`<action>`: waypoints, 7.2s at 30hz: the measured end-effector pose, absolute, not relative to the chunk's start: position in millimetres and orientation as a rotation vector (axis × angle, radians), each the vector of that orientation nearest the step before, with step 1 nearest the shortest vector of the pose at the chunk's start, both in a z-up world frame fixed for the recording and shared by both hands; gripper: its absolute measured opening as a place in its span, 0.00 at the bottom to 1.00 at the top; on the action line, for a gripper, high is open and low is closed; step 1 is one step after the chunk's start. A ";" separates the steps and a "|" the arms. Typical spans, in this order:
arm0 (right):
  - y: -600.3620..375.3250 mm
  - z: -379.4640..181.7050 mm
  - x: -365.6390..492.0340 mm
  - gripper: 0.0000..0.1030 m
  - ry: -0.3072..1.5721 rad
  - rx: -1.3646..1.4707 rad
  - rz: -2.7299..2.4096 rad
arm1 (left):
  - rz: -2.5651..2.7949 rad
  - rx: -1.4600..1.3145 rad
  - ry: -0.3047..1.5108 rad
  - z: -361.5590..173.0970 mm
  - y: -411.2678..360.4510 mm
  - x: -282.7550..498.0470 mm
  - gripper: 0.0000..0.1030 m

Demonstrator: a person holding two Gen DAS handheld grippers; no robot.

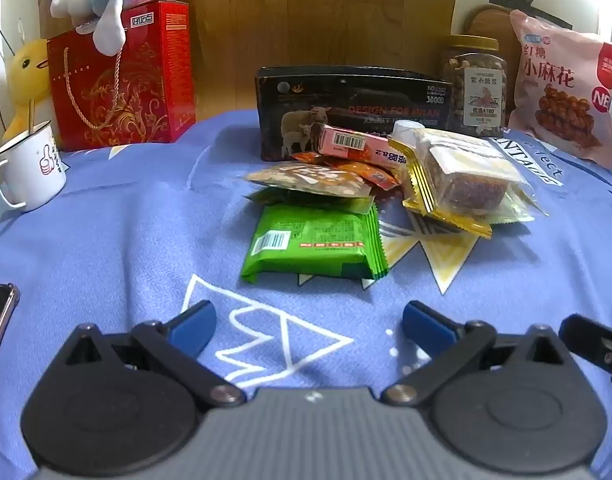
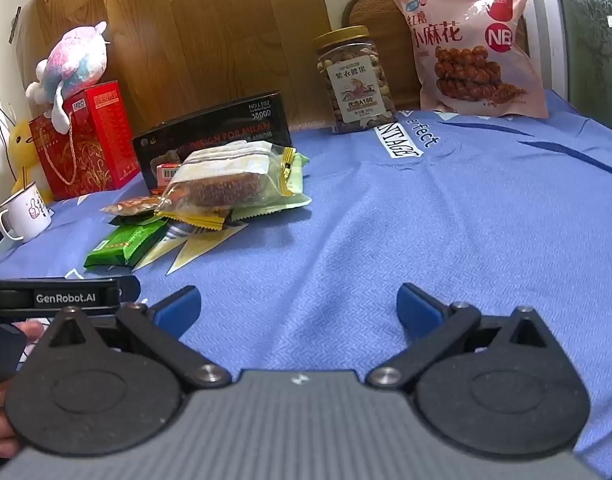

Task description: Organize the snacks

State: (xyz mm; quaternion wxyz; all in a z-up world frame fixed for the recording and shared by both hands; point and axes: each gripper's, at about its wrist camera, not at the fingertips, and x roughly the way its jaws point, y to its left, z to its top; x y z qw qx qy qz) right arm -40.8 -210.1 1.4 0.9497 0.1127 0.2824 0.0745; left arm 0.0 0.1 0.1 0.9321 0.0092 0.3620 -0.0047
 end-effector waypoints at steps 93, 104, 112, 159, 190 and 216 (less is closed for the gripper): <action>-158.3 -3.1 -62.4 0.53 0.576 -0.071 0.446 | -0.534 -0.210 0.879 22.0 3.1 -13.4 0.46; -167.8 -1.7 -72.0 0.46 0.575 -0.011 0.417 | -0.548 -0.184 0.863 28.5 -5.8 -19.5 0.44; -165.0 -3.4 -71.2 0.46 0.574 -0.031 0.420 | -0.545 -0.183 0.872 24.5 -2.1 -16.4 0.46; -132.2 91.1 79.0 0.43 0.403 -0.068 0.475 | -0.506 -0.226 0.597 129.5 43.0 117.6 0.45; -215.6 24.2 185.0 0.58 0.615 0.489 0.413 | -0.220 -0.250 0.785 63.9 80.9 224.5 0.47; -220.3 50.1 60.6 0.49 0.549 0.264 0.403 | -0.192 -0.256 0.603 87.1 89.1 50.8 0.53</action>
